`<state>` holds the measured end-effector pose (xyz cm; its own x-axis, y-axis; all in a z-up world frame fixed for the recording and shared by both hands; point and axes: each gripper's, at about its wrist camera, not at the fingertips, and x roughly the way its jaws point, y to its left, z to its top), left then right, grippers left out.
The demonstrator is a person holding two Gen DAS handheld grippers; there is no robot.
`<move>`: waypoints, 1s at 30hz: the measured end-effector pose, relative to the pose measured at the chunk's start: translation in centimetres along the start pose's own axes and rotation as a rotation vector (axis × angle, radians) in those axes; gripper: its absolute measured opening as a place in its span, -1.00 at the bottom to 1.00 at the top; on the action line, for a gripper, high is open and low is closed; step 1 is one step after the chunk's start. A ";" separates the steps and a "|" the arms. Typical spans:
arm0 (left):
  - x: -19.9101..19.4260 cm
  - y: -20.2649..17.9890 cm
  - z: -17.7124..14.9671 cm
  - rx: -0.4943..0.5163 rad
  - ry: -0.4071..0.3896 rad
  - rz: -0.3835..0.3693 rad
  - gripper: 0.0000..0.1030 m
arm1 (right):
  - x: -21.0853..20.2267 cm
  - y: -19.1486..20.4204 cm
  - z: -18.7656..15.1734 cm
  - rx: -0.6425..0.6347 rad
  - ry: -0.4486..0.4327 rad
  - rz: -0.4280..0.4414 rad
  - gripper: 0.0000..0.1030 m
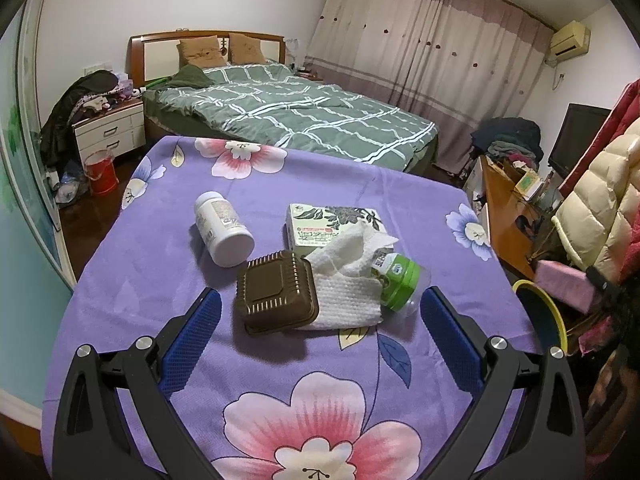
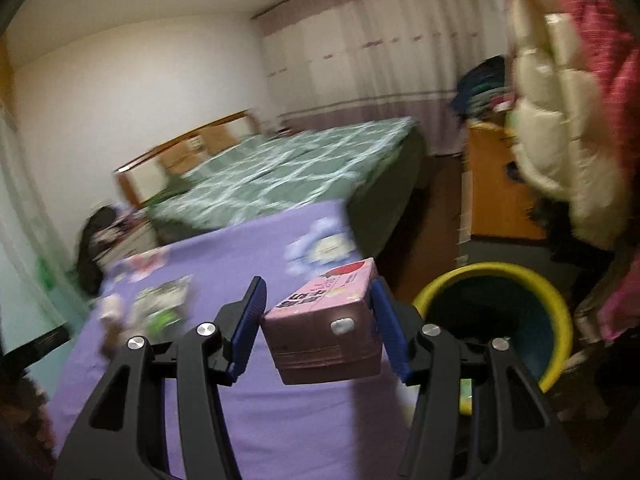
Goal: Collect trash
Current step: 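Carry the pink carton over the bin and open the right gripper, then move the left gripper to the brown square container and grasp it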
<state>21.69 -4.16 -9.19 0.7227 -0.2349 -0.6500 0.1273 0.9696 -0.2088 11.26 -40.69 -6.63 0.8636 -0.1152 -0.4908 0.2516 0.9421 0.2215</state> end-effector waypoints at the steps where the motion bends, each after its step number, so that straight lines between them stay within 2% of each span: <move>1: 0.2 0.1 0.0 -0.002 0.004 0.002 0.90 | 0.3 -0.8 0.2 0.004 -0.004 -0.038 0.02; 4: 0.9 0.3 -0.2 -0.007 0.019 0.010 0.90 | 1.9 -4.5 0.3 0.025 0.008 -0.184 0.02; 10: 2.3 0.8 -0.4 -0.011 0.043 0.031 0.90 | 5.2 -9.1 -0.9 0.059 0.083 -0.317 0.05; 13: 2.9 1.4 -0.3 -0.022 0.058 0.039 0.90 | 5.6 -9.7 -1.3 0.080 0.077 -0.316 0.16; 19: 4.8 2.7 -0.1 -0.035 0.087 0.061 0.90 | 5.4 -8.6 -1.7 0.077 0.065 -0.289 0.17; 28: 9.1 5.1 0.6 -0.091 0.146 0.032 0.90 | 6.3 -7.0 -2.4 0.053 0.088 -0.260 0.17; 30: 9.9 5.5 0.8 -0.096 0.155 0.039 0.75 | 6.5 -6.7 -2.6 0.050 0.096 -0.256 0.17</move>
<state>30.06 -1.08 -16.20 0.6117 -0.2120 -0.7621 0.0302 0.9690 -0.2453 14.09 -46.95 -13.47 0.7244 -0.3151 -0.6132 0.4795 0.8693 0.1199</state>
